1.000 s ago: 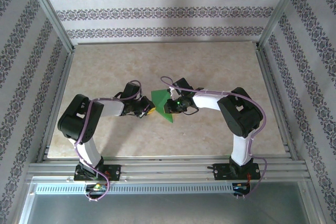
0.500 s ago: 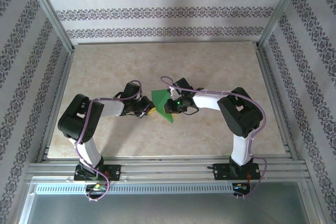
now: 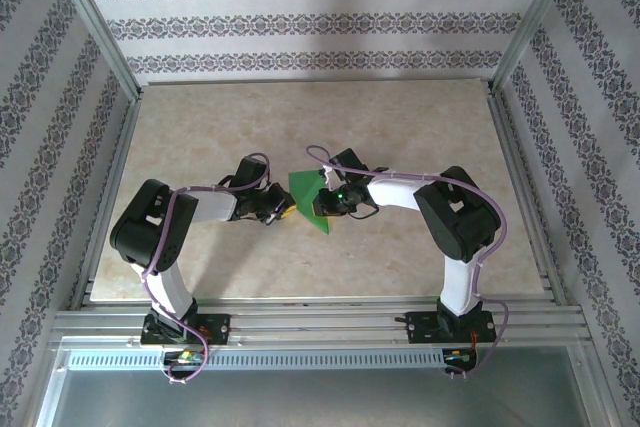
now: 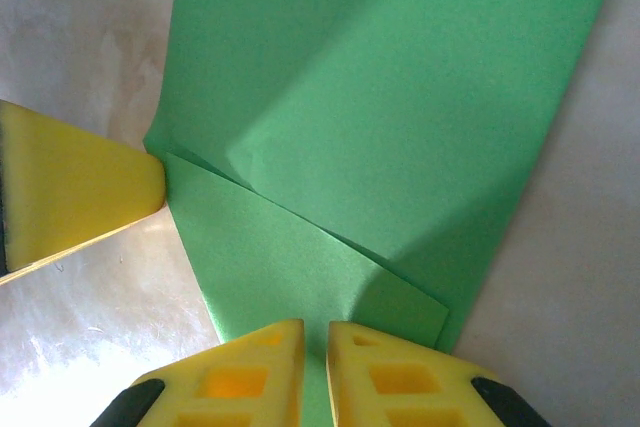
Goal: Fold a paper plane with a square sheet of paper (pick it up from the middle)
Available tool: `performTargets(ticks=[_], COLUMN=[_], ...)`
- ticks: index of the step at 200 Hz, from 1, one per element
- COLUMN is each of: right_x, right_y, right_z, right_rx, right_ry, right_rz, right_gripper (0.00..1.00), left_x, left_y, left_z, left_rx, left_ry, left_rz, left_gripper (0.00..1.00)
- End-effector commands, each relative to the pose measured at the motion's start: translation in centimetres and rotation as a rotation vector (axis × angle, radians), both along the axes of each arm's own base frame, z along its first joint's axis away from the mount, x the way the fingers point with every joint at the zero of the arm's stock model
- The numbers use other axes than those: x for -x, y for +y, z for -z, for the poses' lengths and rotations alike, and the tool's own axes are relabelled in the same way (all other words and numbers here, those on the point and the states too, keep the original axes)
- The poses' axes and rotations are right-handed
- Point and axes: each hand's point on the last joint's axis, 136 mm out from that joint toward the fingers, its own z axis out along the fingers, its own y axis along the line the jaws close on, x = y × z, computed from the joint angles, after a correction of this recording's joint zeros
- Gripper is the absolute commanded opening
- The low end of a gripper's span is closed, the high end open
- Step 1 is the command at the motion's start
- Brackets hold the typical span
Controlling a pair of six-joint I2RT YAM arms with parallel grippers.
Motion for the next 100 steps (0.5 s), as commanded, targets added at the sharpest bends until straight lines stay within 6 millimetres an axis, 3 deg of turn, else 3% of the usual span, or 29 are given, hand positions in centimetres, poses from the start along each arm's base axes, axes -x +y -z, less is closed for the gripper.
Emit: performTargets(ticks=[1, 100], right_x=[1.47, 1.57], right_y=[-1.58, -1.49], right_z=[3.19, 3.50], right_rx=[0.071, 0.073], right_ry=[0.074, 0.084], right_rz=[0.007, 0.005], right_gripper=[0.19, 0.18], left_x=[-0.84, -0.81], left_y=[-0.52, -0.43], left_z=[-1.62, -1.41], left_rx=[0.003, -0.060], left_ry=[-0.064, -0.075], left_rz=[0.016, 0.041], left_gripper=[0.15, 0.20])
